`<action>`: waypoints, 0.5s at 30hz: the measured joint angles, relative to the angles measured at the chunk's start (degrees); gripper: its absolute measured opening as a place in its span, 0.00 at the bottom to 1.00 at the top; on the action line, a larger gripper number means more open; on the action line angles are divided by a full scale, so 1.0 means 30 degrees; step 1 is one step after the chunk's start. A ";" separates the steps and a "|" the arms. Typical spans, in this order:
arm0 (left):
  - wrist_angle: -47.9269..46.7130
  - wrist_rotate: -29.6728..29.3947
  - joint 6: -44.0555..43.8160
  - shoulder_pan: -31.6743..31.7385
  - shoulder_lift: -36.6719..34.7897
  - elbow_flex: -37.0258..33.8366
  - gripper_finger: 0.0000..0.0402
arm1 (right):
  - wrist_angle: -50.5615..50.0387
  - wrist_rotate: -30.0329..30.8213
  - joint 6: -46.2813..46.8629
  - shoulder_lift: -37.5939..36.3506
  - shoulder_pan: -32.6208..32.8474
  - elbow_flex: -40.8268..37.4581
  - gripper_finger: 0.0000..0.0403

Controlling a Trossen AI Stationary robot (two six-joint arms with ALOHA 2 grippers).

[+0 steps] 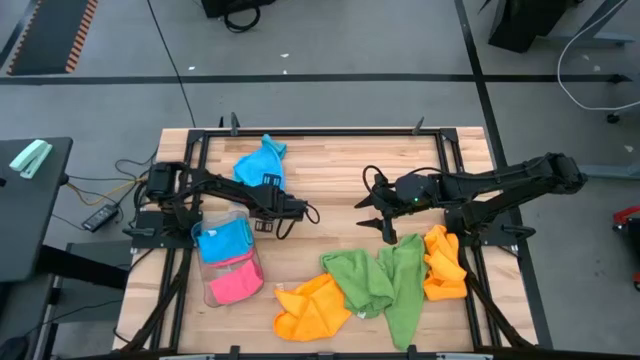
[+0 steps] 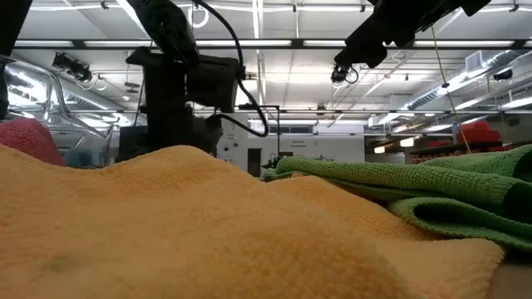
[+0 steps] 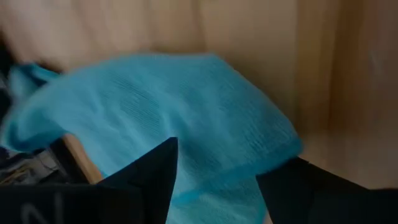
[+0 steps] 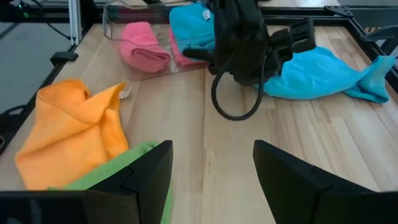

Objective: Fold microfiber towels
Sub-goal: Fold the blue microfiber cloth

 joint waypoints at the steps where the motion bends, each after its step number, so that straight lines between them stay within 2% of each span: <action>1: 0.0458 -0.0064 0.0122 0.0000 0.0015 0.0022 0.49 | 0.0018 0.0000 -0.0006 0.0000 -0.0001 -0.0093 0.58; 3: 0.0718 -0.0057 0.0353 -0.0147 0.0008 0.0027 0.39 | 0.0036 0.0001 -0.0006 0.0000 -0.0114 -0.0269 0.58; 6: 0.0538 0.0055 0.0177 -0.0321 -0.0006 0.0696 0.11 | 0.0444 0.0000 -0.0006 0.0000 -0.0350 -0.0465 0.58; 7: 0.0631 0.0152 0.0005 -0.0357 -0.0014 0.1085 0.06 | 0.0456 0.0003 -0.0006 0.0000 -0.0443 -0.0487 0.58; 11: 0.0960 0.0387 0.0028 -0.0561 -0.0014 0.3039 0.02 | 0.0540 0.0013 0.0082 0.0000 -0.0809 -0.0487 0.58; 15: 0.3538 0.2438 0.1229 -0.0607 -0.0028 0.4578 0.02 | 0.0513 0.0051 0.0089 0.0000 -0.0801 -0.0487 0.58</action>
